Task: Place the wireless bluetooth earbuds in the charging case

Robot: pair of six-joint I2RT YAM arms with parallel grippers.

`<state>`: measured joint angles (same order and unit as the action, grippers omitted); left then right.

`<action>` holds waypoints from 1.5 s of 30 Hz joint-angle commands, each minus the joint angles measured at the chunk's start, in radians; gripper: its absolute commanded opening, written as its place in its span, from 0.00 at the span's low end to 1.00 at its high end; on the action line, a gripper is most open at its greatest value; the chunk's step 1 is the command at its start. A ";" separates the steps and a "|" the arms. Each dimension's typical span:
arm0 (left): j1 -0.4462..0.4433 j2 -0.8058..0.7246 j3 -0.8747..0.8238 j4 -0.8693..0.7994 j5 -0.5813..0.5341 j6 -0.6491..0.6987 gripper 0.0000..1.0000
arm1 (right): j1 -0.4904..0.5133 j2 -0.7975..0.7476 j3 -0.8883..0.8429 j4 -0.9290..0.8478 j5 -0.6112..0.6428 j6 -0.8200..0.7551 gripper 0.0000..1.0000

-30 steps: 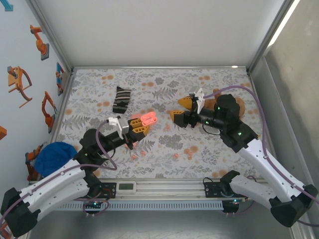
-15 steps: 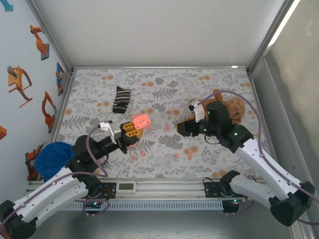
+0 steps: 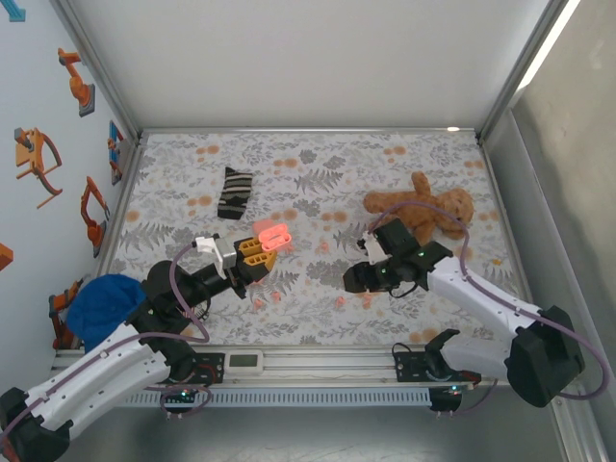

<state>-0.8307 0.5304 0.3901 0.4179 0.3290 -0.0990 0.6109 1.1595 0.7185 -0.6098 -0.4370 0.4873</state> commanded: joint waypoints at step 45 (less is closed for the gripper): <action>-0.002 -0.018 0.023 -0.030 -0.015 0.016 0.00 | 0.180 0.463 0.160 -0.001 0.119 -0.093 0.37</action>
<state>-0.8307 0.5117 0.3901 0.3798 0.3210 -0.0986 0.7834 1.6100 0.8577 -0.5900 -0.3233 0.4095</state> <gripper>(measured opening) 0.220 0.376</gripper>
